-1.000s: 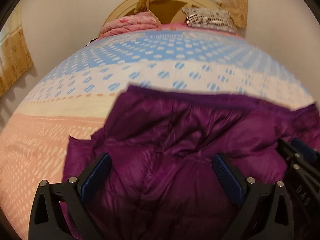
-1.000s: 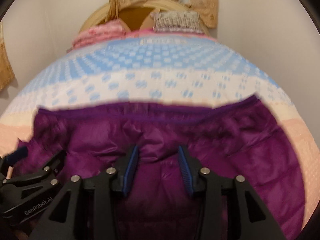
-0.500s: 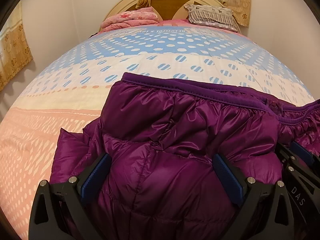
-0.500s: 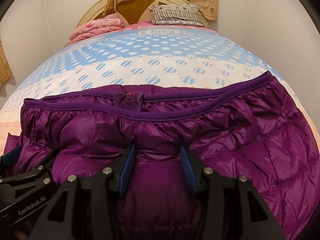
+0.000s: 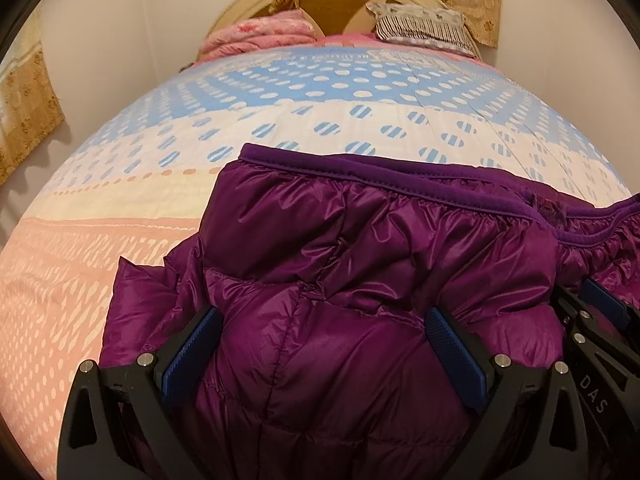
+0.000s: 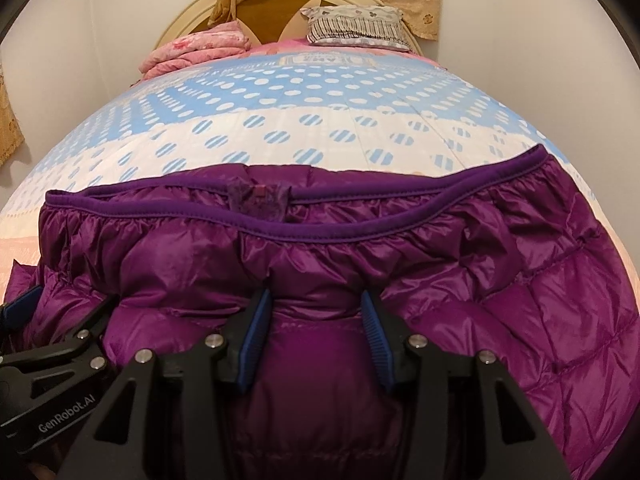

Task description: Fold large clothes

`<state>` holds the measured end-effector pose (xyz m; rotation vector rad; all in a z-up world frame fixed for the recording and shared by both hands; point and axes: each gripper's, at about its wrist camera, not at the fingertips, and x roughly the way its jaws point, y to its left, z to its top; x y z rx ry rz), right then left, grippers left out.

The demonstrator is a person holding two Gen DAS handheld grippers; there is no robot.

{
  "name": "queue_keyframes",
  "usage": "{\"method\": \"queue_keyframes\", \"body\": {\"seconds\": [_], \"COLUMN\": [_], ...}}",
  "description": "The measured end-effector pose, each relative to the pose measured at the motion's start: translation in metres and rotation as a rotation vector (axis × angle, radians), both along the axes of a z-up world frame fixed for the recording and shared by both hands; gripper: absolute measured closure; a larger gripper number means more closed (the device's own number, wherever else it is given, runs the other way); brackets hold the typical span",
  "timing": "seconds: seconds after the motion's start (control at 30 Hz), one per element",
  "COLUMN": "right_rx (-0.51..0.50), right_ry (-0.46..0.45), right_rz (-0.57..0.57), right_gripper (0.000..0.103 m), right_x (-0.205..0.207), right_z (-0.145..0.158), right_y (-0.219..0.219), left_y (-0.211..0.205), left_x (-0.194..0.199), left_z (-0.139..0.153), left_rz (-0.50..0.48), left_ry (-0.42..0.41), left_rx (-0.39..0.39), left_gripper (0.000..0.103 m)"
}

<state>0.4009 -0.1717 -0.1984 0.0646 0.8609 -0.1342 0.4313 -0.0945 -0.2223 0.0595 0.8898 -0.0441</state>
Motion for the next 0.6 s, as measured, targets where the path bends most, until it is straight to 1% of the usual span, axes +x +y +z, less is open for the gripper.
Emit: {"method": "queue_keyframes", "body": {"seconds": [0.07, 0.13, 0.17, 0.2, 0.27, 0.33, 0.37, 0.5, 0.53, 0.6], "right_rx": [-0.002, 0.008, 0.0, -0.025, -0.077, -0.122, -0.143, -0.172, -0.166, -0.15], "right_ry": [0.012, -0.027, -0.05, -0.071, -0.085, -0.072, -0.078, -0.049, -0.042, -0.038], "right_rz": [0.033, 0.046, 0.052, 0.052, 0.066, 0.065, 0.065, 0.067, 0.066, 0.063], "right_gripper": [0.05, 0.038, 0.028, 0.024, 0.022, 0.022, 0.022, 0.02, 0.02, 0.019], "right_x": [-0.009, -0.036, -0.05, -0.066, -0.086, -0.093, -0.094, -0.086, -0.084, -0.084], "right_z": [0.009, 0.022, 0.026, 0.029, 0.024, 0.011, 0.005, -0.002, -0.003, -0.003], "right_y": [0.001, 0.003, 0.006, 0.01, 0.019, 0.025, 0.029, 0.032, 0.031, 0.028], "left_y": [0.008, 0.028, 0.039, 0.055, 0.077, 0.099, 0.109, 0.126, 0.125, 0.126], "left_x": [-0.01, -0.037, -0.05, -0.069, -0.091, -0.106, -0.111, -0.121, -0.123, -0.126], "left_z": [0.011, 0.029, 0.035, 0.041, 0.041, 0.027, 0.019, -0.008, -0.01, -0.007], "left_rz": [-0.009, -0.009, -0.007, 0.005, 0.041, 0.091, 0.111, 0.136, 0.141, 0.14], "left_ry": [-0.003, -0.051, -0.074, -0.106, -0.14, -0.112, -0.089, -0.027, -0.025, -0.05], "left_rx": [-0.018, -0.062, -0.071, -0.079, -0.084, -0.096, -0.116, -0.184, -0.2, -0.22], "left_gripper": [0.001, 0.001, 0.001, 0.001, 0.001, 0.001, 0.001, 0.001, 0.001, 0.001]}}
